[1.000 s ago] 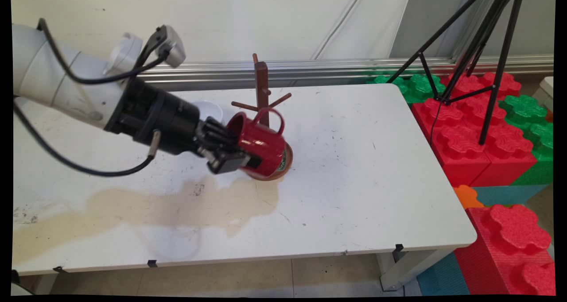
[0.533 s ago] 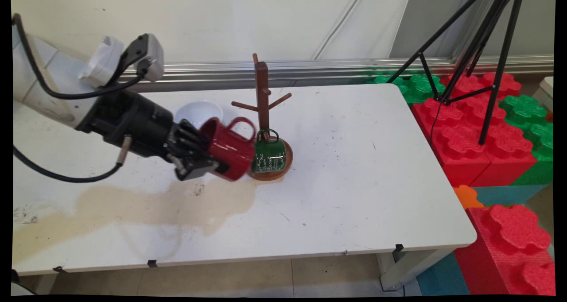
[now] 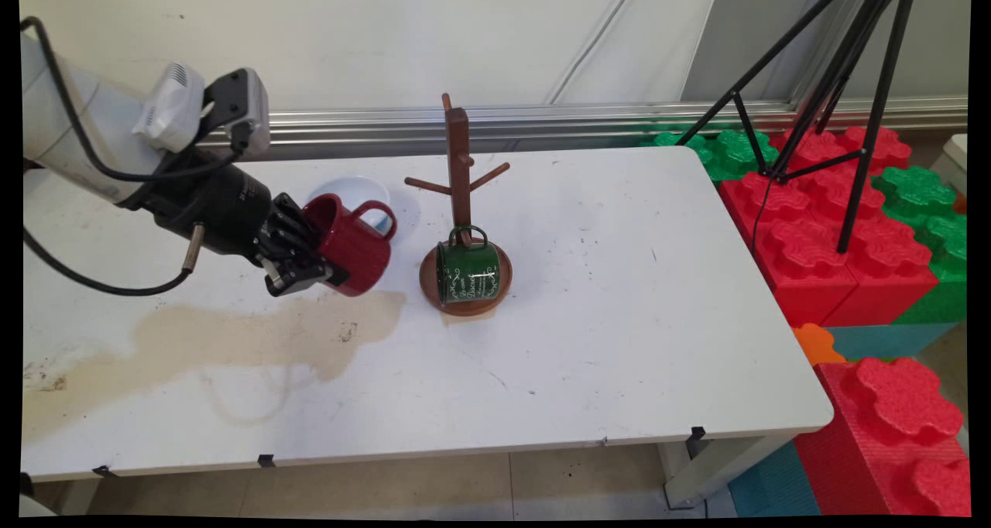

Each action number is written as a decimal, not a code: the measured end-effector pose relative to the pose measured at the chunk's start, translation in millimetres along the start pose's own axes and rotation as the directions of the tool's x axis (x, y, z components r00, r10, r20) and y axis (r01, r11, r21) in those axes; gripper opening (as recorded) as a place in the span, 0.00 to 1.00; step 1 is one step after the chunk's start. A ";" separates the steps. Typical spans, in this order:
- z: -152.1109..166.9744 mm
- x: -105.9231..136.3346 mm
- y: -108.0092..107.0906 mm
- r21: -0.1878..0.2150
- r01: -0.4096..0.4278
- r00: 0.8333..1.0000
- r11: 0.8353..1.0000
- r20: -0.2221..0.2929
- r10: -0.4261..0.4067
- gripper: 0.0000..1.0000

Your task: Place the picked object on the table

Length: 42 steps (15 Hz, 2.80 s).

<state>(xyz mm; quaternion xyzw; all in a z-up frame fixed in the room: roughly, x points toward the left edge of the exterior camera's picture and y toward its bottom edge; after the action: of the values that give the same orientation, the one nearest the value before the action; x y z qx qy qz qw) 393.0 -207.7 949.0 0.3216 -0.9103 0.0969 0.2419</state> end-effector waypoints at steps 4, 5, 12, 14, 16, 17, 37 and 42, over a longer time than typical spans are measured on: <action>13.7 -3.0 -16.3 0.038 -0.031 0.996 0.999 0.084 0.028 0.00; 16.3 -3.6 -18.7 0.044 -0.035 0.995 0.998 0.099 0.031 0.00; 52.5 -6.7 -31.6 0.096 -0.042 0.970 0.994 0.242 0.018 0.00; 59.9 -7.0 -31.8 0.100 -0.039 0.965 0.994 0.262 0.012 0.00; 68.8 -6.8 -32.1 0.104 -0.038 0.960 0.994 0.281 0.007 0.00; 74.7 -6.5 -32.3 0.105 -0.037 0.957 0.994 0.291 0.005 0.00; 143.9 -6.2 -39.1 0.105 -0.015 0.922 0.994 0.386 -0.027 1.00; 150.0 -5.2 -39.9 0.121 -0.005 0.924 0.993 0.380 -0.042 1.00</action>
<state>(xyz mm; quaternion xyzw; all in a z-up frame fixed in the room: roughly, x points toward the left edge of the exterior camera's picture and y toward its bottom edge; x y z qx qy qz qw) 365.0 -285.7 817.6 0.3570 -0.9294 0.0844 0.0412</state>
